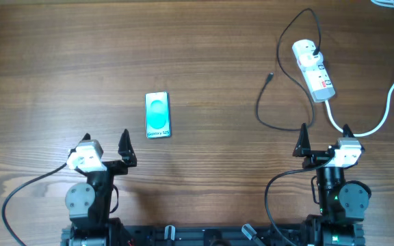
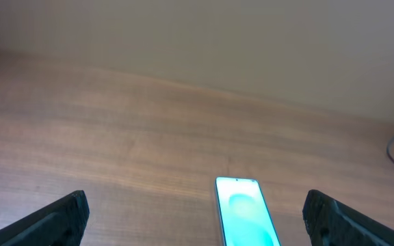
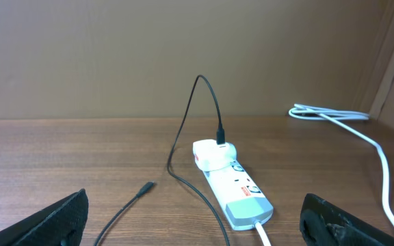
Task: Plug charger to phone and switch on socket
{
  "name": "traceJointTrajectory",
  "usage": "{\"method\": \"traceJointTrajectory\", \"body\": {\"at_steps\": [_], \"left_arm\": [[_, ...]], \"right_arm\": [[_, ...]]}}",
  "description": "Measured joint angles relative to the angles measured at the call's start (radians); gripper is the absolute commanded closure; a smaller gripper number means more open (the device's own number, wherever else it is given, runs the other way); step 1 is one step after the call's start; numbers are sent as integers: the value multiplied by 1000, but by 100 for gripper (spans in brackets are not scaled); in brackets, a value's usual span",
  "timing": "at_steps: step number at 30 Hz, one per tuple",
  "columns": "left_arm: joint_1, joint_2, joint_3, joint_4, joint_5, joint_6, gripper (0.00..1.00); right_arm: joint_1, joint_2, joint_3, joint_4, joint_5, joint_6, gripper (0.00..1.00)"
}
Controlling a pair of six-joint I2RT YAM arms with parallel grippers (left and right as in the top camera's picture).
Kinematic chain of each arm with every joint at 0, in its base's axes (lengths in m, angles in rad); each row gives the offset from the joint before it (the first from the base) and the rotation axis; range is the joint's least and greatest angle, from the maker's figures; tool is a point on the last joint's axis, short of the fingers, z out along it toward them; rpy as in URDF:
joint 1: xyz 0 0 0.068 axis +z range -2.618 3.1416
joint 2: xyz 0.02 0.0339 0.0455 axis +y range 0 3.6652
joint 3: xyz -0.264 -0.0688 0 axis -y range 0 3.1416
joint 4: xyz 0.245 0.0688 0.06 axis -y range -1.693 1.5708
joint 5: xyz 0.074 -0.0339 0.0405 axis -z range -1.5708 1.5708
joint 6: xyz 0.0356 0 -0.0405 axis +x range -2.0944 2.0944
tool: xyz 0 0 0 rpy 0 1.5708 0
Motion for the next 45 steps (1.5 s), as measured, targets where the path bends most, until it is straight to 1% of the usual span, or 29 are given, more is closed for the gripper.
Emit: {"method": "traceJointTrajectory", "body": {"at_steps": [4, 8, 11, 15, 19, 20, 24, 26, 28, 31, 33, 37, 39, 41, 45], "left_arm": [[0, 44, 88, -53, 4, 0, 0], [0, 100, 154, -55, 5, 3, 0], [0, 185, 211, -62, 8, 17, 0], [0, 343, 343, -91, 8, 26, 0], [0, 518, 530, -208, 9, 27, 0], [0, 588, 609, -254, 8, 27, 0], [0, 764, 807, -379, 8, 30, 0], [-3, 884, 942, -472, 8, 31, 0], [-12, 956, 1021, -526, 8, 31, 0], [-54, 1065, 1144, -621, -5, 30, 0], [-100, 1124, 1207, -681, -44, 27, 0], [-211, 1206, 1246, -743, -152, 18, 0], [-249, 1243, 1247, -773, -179, 11, 0], [-277, 1287, 1247, -779, -182, 6, 0], [-292, 1373, 1247, -779, -150, -2, 0]], "right_arm": [[0, 0, 0, 0, 0, 0, 0], [0, 0, 0, 0, 0, 0, 0], [0, 0, 0, 0, 0, 0, 0], [0, -1, 0, 0, 0, 0, 1], [0, -1, 0, 0, 0, 0, 0], [0, -1, 0, 0, 0, 0, 0], [0, -1, 0, 0, 0, 0, 0], [0, -1, 0, 0, 0, 0, 0], [0, -1, 0, 0, 0, 0, 0], [0, -1, 0, 0, 0, 0, 0], [0, -1, 0, 0, 0, 0, 0], [0, -1, 0, 0, 0, 0, 0], [0, -1, 0, 0, 0, 0, 1], [0, -1, 0, 0, 0, 0, 1], [0, -1, 0, 0, 0, 0, 0]]}}
